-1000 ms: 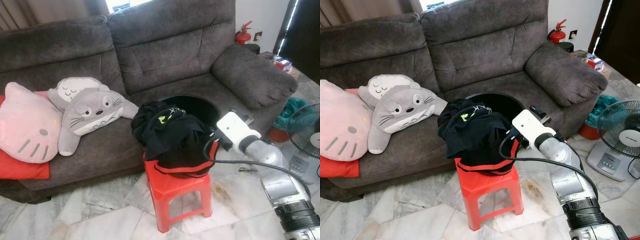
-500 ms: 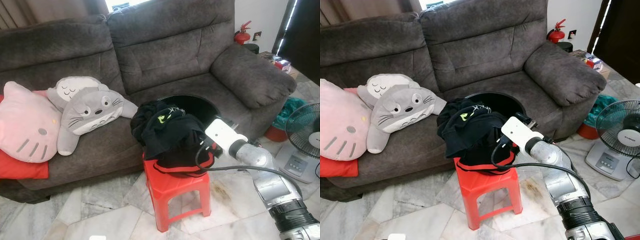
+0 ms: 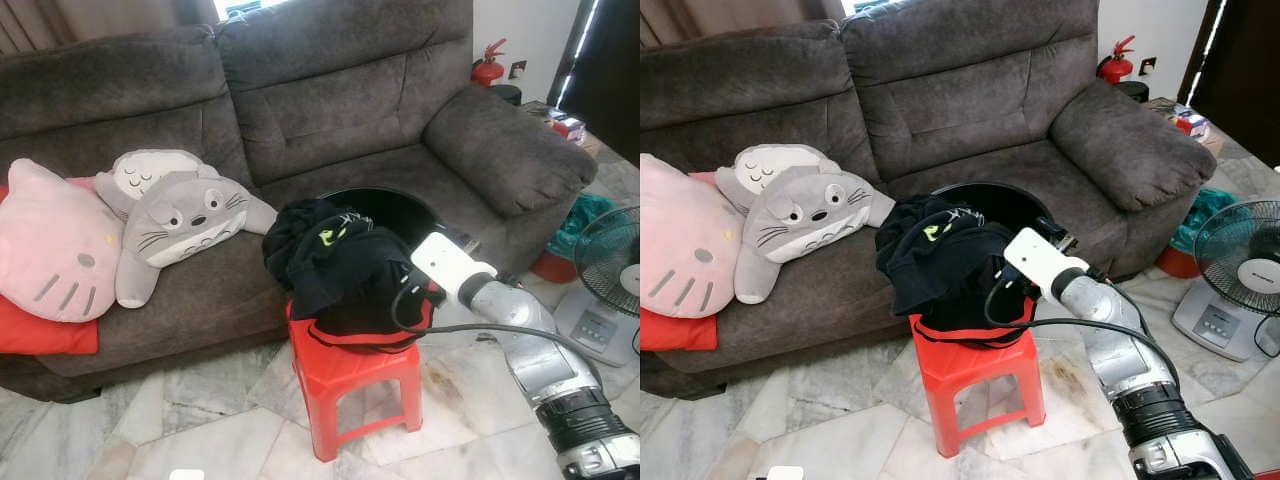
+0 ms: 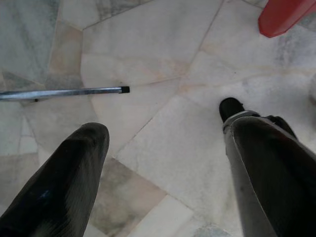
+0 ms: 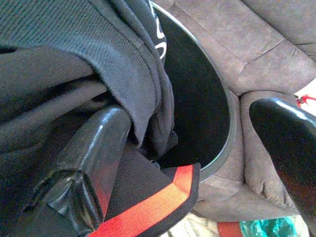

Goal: Hang hanger

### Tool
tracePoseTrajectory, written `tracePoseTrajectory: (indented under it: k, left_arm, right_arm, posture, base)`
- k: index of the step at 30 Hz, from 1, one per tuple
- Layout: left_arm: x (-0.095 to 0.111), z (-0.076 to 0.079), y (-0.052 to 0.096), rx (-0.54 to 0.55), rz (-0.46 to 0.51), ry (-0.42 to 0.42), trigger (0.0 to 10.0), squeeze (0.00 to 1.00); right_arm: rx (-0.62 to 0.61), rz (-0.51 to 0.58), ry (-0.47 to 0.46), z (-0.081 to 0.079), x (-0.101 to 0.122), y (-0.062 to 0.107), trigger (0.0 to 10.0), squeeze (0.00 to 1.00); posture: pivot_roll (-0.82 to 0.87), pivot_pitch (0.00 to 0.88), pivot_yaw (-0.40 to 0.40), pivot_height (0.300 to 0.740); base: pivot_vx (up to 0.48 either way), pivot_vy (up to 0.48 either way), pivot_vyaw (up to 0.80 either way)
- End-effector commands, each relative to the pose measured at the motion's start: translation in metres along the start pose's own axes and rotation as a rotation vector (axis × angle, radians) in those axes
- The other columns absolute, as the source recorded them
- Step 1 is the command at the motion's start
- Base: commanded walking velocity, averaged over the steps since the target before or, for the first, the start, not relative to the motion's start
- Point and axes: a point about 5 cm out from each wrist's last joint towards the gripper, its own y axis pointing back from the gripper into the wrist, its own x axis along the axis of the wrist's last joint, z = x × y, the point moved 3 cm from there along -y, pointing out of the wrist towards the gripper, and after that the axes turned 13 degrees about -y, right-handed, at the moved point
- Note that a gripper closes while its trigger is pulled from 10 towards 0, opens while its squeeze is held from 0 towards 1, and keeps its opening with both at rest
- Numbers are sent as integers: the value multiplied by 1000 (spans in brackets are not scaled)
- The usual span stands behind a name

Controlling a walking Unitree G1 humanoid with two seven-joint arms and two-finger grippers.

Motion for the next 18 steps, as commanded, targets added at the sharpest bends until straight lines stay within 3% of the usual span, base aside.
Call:
tracePoseTrajectory:
  k: [1, 13, 18]
  left_arm:
    - [-5, -2, 0, 6, -24, -24, 10000, 0]
    - [-11, -2, 2, 3, -35, -26, 10000, 0]
    - [-21, -10, 4, 13, -50, -24, 10000, 0]
  right_arm:
    - [-5, 26, 12, 2, 9, -3, 10000, 0]
    - [-15, 28, 40, -2, 7, -10, 10000, 0]
    - [-30, 23, 46, -6, 3, -20, 10000, 0]
  posture:
    - [-289, 0, 147, 740]
    - [-289, 0, 147, 740]
    - [-282, 0, 148, 740]
  base:
    - [0, 0, 0]
    - [0, 0, 0]
    - [0, 0, 0]
